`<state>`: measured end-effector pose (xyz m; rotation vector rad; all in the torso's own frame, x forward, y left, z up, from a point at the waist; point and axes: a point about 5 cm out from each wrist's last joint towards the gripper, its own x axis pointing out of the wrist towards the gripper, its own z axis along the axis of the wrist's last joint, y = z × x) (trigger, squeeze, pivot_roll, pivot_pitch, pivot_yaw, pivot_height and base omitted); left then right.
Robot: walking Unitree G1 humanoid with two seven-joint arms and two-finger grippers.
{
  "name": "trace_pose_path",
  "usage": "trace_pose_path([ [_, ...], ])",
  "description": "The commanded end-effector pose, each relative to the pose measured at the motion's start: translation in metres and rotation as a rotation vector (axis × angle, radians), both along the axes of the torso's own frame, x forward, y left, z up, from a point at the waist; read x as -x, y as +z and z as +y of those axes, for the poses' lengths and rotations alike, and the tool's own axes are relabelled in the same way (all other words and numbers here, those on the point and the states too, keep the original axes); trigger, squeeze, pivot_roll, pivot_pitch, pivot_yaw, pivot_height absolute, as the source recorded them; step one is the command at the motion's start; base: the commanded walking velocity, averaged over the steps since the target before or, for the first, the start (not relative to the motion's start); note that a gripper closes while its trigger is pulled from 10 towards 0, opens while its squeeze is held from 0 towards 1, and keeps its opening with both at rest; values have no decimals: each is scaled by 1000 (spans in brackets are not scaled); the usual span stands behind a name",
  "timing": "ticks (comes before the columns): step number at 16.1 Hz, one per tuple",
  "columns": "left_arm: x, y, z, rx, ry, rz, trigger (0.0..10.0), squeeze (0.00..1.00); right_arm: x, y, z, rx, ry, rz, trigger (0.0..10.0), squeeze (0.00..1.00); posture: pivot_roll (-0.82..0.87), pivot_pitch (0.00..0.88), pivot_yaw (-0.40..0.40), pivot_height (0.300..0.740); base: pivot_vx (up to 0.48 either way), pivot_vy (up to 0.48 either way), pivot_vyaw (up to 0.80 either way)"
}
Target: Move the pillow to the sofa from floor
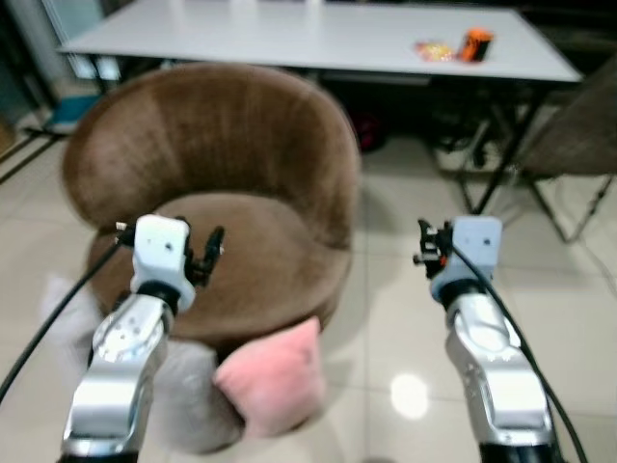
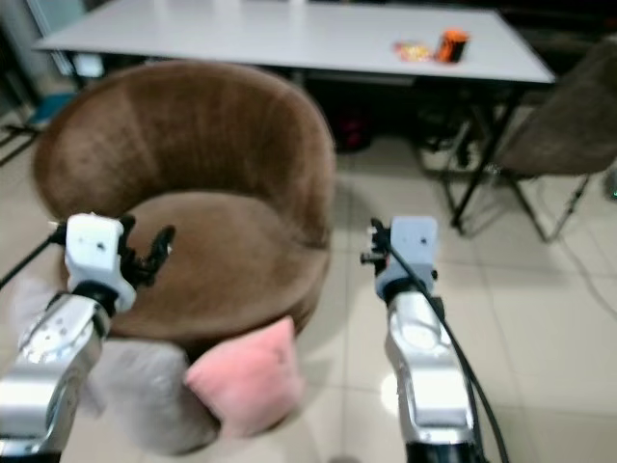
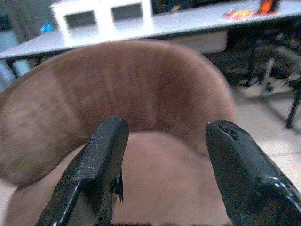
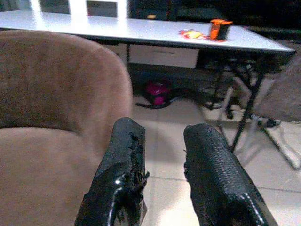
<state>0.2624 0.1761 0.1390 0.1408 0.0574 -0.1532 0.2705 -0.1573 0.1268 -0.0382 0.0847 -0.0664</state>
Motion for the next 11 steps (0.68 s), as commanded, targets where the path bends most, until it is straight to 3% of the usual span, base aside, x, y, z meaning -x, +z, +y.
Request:
trace_pose_path([
  [1,2,1,2,-5,1,-3,10000,0,-1,4,0,-17,6,-16,10000,0,-121,0,-11,740,277,0,0],
  [2,3,1,2,-3,2,-3,10000,0,-1,5,1,-8,18,-19,10000,0,-120,0,-13,740,281,0,0],
  [11,7,0,5,-28,6,-9,10000,0,-1,4,4,-20,77,-27,10000,0,-103,0,-29,740,293,0,800],
])
